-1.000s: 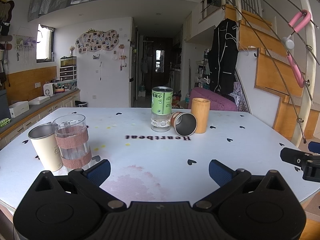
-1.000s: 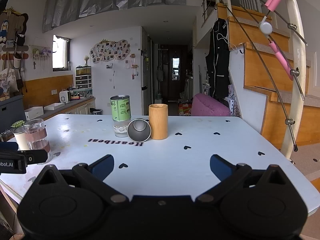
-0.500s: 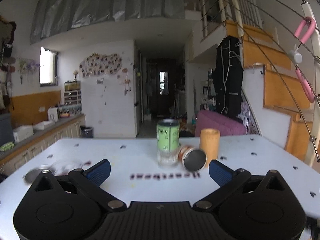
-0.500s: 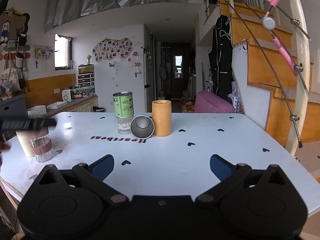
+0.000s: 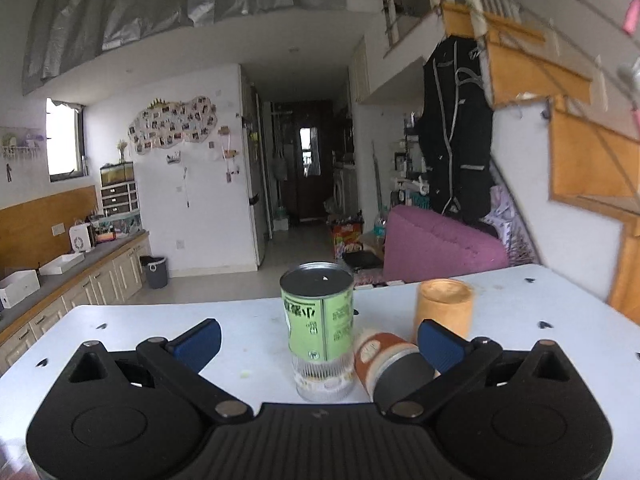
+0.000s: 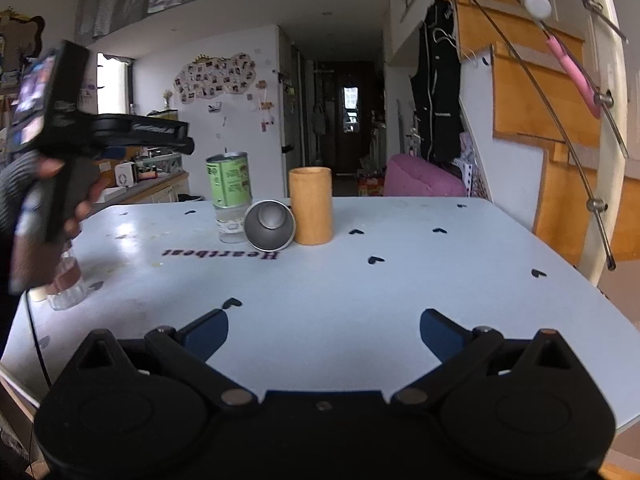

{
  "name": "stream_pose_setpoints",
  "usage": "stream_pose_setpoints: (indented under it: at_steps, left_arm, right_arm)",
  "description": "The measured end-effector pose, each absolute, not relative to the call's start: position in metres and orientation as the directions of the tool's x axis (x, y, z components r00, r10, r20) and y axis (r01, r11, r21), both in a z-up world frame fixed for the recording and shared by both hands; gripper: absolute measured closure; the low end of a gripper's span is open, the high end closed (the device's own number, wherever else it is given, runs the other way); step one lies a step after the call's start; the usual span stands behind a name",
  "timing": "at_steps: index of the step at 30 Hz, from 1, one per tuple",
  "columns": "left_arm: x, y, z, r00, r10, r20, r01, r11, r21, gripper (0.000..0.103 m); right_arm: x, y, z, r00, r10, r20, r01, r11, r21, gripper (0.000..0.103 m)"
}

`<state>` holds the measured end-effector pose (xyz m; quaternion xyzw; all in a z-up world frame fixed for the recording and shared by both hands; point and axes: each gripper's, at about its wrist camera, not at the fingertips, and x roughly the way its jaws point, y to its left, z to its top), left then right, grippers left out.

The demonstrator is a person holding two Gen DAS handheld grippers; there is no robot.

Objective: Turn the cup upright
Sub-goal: 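Move the left gripper to the upside-down green tin and close on it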

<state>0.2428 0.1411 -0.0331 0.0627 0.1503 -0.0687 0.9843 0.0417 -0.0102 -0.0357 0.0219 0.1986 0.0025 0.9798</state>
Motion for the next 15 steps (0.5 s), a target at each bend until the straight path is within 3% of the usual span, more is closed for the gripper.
stream_pose_setpoints:
  at_steps: [5,11,15]
  left_arm:
    - [0.3,0.133,-0.045,0.934,-0.093,-0.346,0.141,0.983,0.118,0.01]
    - [0.34,0.124,-0.055,0.931,-0.066,-0.36,0.129,0.98,0.152,0.013]
    - [0.354,0.115,-0.061,0.931,-0.045,-0.363,0.122,0.974,0.192,0.026]
  right_arm:
    - [0.055,-0.018,-0.044,0.911,0.0,-0.413,0.025,0.998,0.055,0.0]
    - [0.067,-0.032,-0.054,0.896,-0.018,-0.444,0.055,0.996,0.07,0.0]
    - [0.072,-0.04,-0.058,0.888,-0.03,-0.459,0.075,0.994,0.079,0.0]
